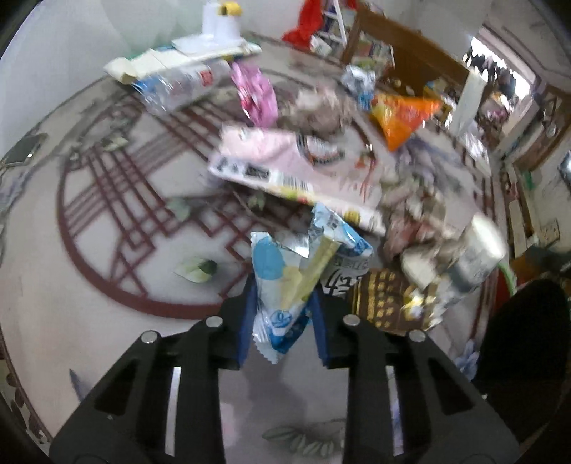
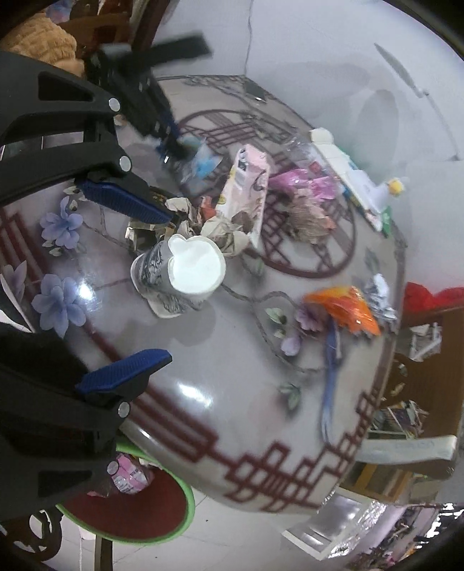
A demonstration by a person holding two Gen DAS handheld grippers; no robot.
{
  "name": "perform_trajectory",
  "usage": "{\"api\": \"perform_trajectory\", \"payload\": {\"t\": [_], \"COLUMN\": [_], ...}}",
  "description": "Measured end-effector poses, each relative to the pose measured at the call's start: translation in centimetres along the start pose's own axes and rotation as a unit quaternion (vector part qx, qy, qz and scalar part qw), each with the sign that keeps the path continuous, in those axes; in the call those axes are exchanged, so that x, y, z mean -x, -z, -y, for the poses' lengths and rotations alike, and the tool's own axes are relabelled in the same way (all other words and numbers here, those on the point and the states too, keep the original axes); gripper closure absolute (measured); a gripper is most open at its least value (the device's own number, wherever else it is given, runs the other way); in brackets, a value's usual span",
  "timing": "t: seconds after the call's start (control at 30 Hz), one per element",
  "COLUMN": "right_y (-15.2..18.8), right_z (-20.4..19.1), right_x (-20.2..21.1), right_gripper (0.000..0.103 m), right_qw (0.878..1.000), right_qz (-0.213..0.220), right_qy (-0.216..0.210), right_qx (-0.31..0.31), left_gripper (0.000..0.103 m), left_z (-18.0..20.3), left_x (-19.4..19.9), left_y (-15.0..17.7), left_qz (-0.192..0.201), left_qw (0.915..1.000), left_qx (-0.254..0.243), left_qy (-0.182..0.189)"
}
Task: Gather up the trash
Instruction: 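Grasp the blue-white wrapper with left tool while right tool grasps the white cup, then carry the wrapper and white cup toward the red bin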
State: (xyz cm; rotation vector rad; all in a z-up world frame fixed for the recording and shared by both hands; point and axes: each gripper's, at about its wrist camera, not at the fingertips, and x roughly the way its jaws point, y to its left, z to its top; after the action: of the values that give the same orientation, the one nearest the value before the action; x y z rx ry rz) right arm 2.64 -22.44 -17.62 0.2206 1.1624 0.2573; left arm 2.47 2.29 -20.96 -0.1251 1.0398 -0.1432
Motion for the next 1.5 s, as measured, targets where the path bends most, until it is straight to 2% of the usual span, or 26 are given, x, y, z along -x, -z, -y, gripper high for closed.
{"api": "perform_trajectory", "payload": {"t": [0.2, 0.33, 0.5, 0.53, 0.57, 0.67, 0.87, 1.1, 1.3, 1.5], "right_y": [-1.1, -1.7, -1.8, -1.8, -1.8, -1.9, -2.0, -2.9, -3.5, -3.3], "right_z": [-0.2, -0.3, -1.1, -1.2, -1.3, -1.4, -1.3, 0.6, 1.0, 1.9], "right_x": [-3.0, -4.4, -5.5, -5.6, -5.7, -5.4, -1.4, 5.0, 9.7, 12.8], "right_gripper": [0.032, 0.032, 0.033, 0.035, 0.045, 0.048, 0.049, 0.049, 0.049, 0.049], "right_qw": [1.000, 0.999, 0.999, 0.999, 0.999, 0.999, 0.999, 0.995, 0.988, 0.981], "right_qz": [-0.022, -0.036, -0.039, -0.040, -0.042, -0.032, 0.020, 0.089, 0.151, 0.191], "right_qy": [-0.001, -0.013, -0.004, -0.002, 0.001, 0.002, -0.007, -0.037, -0.035, -0.030], "right_qx": [0.002, -0.006, 0.018, 0.021, 0.025, 0.034, 0.039, -0.013, -0.018, -0.024], "left_gripper": [0.075, 0.075, 0.075, 0.075, 0.075, 0.075, 0.075, 0.075, 0.075, 0.075], "left_z": [0.9, 2.5, 4.1, 4.2, 4.3, 4.4, 6.1, 8.9, 11.1, 13.1], "left_x": [3.1, 4.9, 6.2, 6.3, 6.5, 6.7, 8.0, 10.5, 12.5, 14.3], "left_y": [-1.9, -3.1, -4.0, -4.0, -4.1, -4.1, -4.4, -5.6, -6.5, -7.2], "left_qz": [0.035, 0.059, 0.076, 0.077, 0.079, 0.079, 0.090, 0.119, 0.144, 0.168], "left_qw": [0.9989, 0.9979, 0.9967, 0.9966, 0.9966, 0.9966, 0.9951, 0.9912, 0.9868, 0.9812], "left_qx": [0.024, 0.009, -0.010, -0.010, -0.010, -0.010, -0.030, -0.048, -0.059, -0.072], "left_qy": [0.017, 0.025, 0.026, 0.025, 0.023, 0.022, 0.025, 0.033, 0.044, 0.061]}}
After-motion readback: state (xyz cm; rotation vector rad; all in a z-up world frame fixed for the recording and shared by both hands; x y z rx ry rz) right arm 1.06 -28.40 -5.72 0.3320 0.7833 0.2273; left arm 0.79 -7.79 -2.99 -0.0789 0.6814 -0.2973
